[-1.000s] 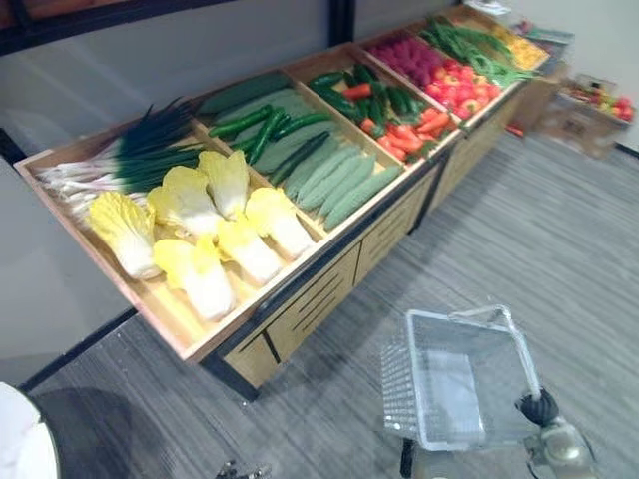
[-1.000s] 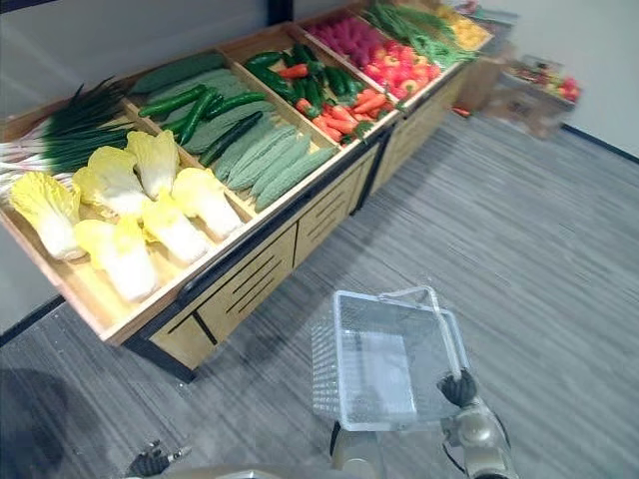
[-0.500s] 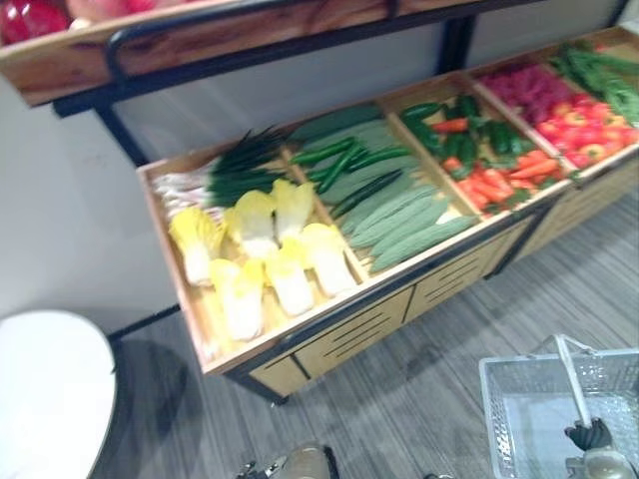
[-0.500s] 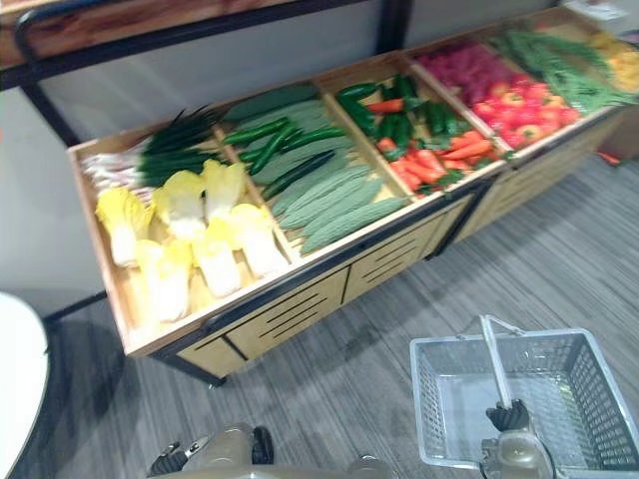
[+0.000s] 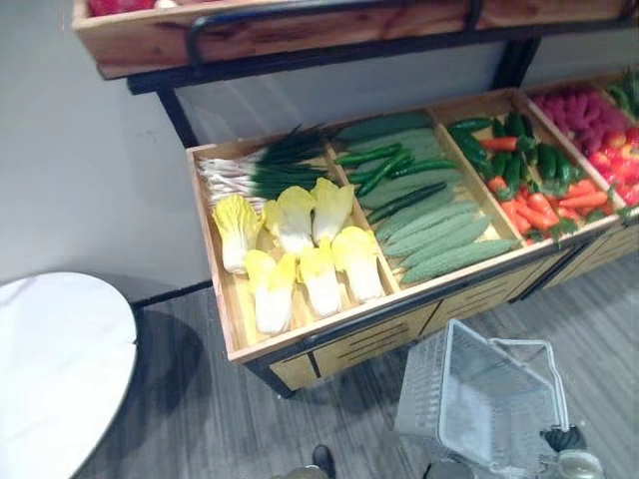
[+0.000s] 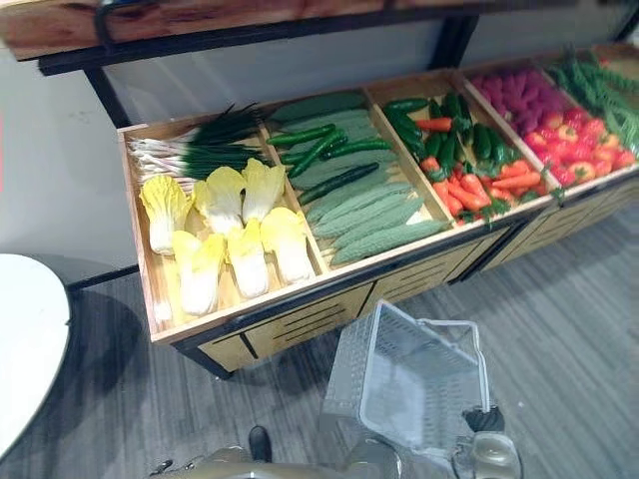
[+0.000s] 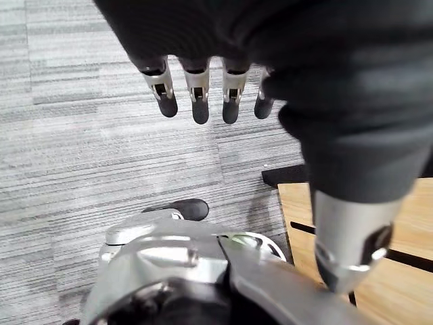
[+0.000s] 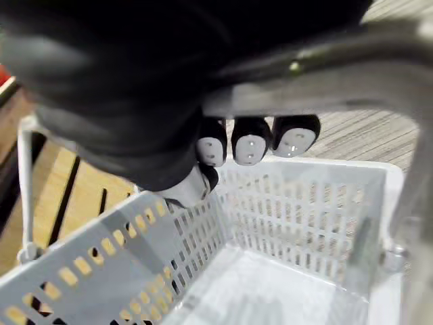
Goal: Pick vegetable in the basket
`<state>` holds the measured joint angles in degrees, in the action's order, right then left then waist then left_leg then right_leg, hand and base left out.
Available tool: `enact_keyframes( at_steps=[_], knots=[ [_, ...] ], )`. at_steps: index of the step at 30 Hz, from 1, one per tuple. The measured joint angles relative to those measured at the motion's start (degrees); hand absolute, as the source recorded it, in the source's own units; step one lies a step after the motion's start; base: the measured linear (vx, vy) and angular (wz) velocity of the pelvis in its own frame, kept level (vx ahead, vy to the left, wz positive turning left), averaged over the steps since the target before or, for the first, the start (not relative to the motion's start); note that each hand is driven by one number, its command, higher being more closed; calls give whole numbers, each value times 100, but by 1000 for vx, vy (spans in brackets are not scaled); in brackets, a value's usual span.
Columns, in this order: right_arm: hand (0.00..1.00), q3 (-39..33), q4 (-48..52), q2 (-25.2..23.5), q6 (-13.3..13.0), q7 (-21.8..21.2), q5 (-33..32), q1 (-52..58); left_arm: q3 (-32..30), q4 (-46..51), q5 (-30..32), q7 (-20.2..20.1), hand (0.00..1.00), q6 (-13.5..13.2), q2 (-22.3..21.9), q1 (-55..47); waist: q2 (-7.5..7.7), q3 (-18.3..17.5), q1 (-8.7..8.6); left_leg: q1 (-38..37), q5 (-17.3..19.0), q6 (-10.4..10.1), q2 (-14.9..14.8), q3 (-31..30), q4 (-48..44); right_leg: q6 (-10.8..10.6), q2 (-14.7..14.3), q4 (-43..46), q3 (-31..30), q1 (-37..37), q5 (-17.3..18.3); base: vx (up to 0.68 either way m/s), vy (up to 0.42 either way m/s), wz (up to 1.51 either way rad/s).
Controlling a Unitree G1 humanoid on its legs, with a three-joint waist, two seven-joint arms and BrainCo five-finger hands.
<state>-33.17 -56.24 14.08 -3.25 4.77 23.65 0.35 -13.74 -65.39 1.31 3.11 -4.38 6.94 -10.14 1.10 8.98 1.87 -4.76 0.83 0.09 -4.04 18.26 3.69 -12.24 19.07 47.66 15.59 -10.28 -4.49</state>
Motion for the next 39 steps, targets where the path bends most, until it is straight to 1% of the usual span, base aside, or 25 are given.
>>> enact_keyframes(
  at_steps=[1,2,3,4,6,7,8,9,10,11,12,14,15,16,18,21,23,25,27,29,32,33,34,36,39],
  knots=[
    [100,-62,-29,-7,-13,2,2,22,-10,41,-3,1,0,-2,20,17,71,-15,-26,-16,50,59,-27,-205,-62,-8,0,40,-85,-9,343,175,-37,90],
    [100,-150,-30,11,-16,3,-2,64,-76,116,-10,8,0,-10,46,95,145,-17,0,25,78,64,-41,-411,-139,48,-12,-120,-64,-66,701,187,-53,96],
    [100,-234,-30,12,-16,3,-4,100,-152,142,-22,12,0,-9,38,141,151,-20,-5,77,87,67,-57,-557,-197,110,-27,-304,-53,-68,802,164,-76,100],
    [100,-378,-38,24,-8,16,-27,149,-310,189,-30,30,0,-22,-14,208,136,-25,-5,169,97,65,-114,-792,-289,217,-101,-809,-165,-64,866,130,-82,88],
    [100,-650,-125,-6,1,21,-148,173,-519,216,-50,41,0,-31,-112,289,108,-41,7,272,195,-42,-214,-1087,-436,229,-219,-1703,-625,-38,868,144,-165,83],
    [100,-915,-259,-30,18,59,-306,190,-704,222,-63,60,0,-50,-165,345,82,-68,17,378,262,-142,-279,-1282,-543,239,-267,-2333,-974,-19,826,166,-278,80],
    [100,-1138,-365,-65,49,98,-409,245,-832,224,-64,75,0,-49,-188,378,81,-129,15,491,319,-234,-332,-1419,-629,229,-312,-2776,-1138,-3,799,169,-349,86],
    [100,-1422,-466,-154,120,168,-577,352,-998,269,-76,97,0,-50,-195,376,174,-206,14,594,353,-369,-367,-1563,-690,148,-294,-3189,-1160,40,568,145,-350,81],
    [100,-1643,-564,-232,165,210,-687,435,-1137,284,-116,105,0,-52,-172,355,260,-268,-3,629,371,-489,-356,-1658,-671,147,-273,-3445,-1118,108,189,164,-461,74],
    [100,-1830,-643,-287,186,221,-775,533,-1275,261,-120,118,0,-48,-164,346,390,-390,-6,622,362,-652,-370,-1730,-588,25,-264,-3572,-934,223,362,182,-488,35],
    [100,-2090,-715,-247,201,240,-901,527,-1450,196,-125,130,0,-51,-347,308,163,-518,35,588,256,-903,-653,-1707,-390,55,-542,-3973,-734,374,586,183,-466,5],
    [100,-2287,-734,-178,204,238,-918,429,-1551,79,-130,113,0,-44,-577,358,-99,-549,21,523,76,-1014,-900,-1632,-213,109,-794,-4148,-601,450,581,156,-306,3],
    [100,-2489,-744,-157,206,235,-1016,421,-1654,53,-173,118,0,-48,-695,383,-291,-586,-20,414,-84,-1052,-1048,-1495,-51,188,-944,-4178,-476,554,624,180,-298,36],
    [100,-2641,-773,-163,233,238,-1058,437,-1680,70,-297,122,0,-52,-715,381,-371,-593,-22,295,-211,-1071,-1142,-1364,36,274,-1044,-4179,-338,701,675,128,-200,42],
    [100,-2727,-765,-162,252,266,-1185,432,-1825,181,-352,170,0,-52,-735,378,-359,-591,-15,252,-308,-1028,-1193,-1244,19,338,-1108,-4205,-206,844,718,84,-138,32],
    [100,-2719,-755,-227,211,354,-1252,438,-1814,463,-391,352,0,-45,-755,412,-347,-595,-23,309,-310,-1028,-1137,-1249,93,337,-1096,-4306,-71,891,721,-7,-22,25],
    [100,-2713,-743,-415,177,416,-1316,527,-1686,1071,-392,622,0,-55,-735,368,-323,-600,-20,352,-317,-1039,-1073,-1303,132,309,-1023,-4356,55,967,705,-47,40,36],
    [100,-2535,-670,-749,163,466,-1385,654,-1403,2092,-256,964,0,-190,-655,141,-221,-643,-12,337,-317,-1038,-982,-1360,128,264,-938,-4415,120,1069,677,-49,47,20],
    [100,-2391,-532,-913,158,466,-1469,785,-1254,2765,-200,1132,0,-270,-655,-4,-169,-675,-1,350,-314,-1028,-937,-1368,133,240,-903,-4486,136,1100,658,-45,37,8],
    [100,-2154,-264,-1036,143,482,-1520,951,-972,3734,36,1338,0,-317,-657,-236,-157,-684,-8,352,-311,-1001,-885,-1356,158,230,-859,-4566,135,1161,634,-48,34,1],
    [100,-1843,-91,-1064,124,495,-1522,1106,-669,4601,462,1509,0,-428,-672,-386,-167,-703,-5,333,-289,-982,-885,-1294,191,219,-853,-4575,130,1158,627,-20,10,-4],
    [100,-1797,-92,-1055,123,495,-1522,1122,-580,4860,667,1564,0,-435,-687,-390,-141,-692,-5,342,-287,-984,-889,-1268,191,179,-854,-4582,125,1146,604,9,-2,-6],
    [100,-1734,-76,-1052,112,504,-1521,1130,-460,5155,943,1640,0,-453,-672,-396,-168,-712,-5,338,-287,-986,-890,-1249,192,166,-855,-4598,114,1147,595,21,-1,-7],
    [100,-1516,-68,-1055,20,498,-1519,1135,-214,5685,1314,1678,0,-507,-670,-376,-150,-727,-11,317,-283,-1018,-897,-1187,191,159,-873,-4663,62,1153,566,56,4,-12],
    [100,-1351,-27,-1033,-7,476,-1498,1087,-105,5970,1546,1668,0,-513,-630,-341,-146,-739,-24,215,-253,-1022,-910,-1053,173,174,-892,-4692,-45,1171,533,79,7,-21]
  ],
)
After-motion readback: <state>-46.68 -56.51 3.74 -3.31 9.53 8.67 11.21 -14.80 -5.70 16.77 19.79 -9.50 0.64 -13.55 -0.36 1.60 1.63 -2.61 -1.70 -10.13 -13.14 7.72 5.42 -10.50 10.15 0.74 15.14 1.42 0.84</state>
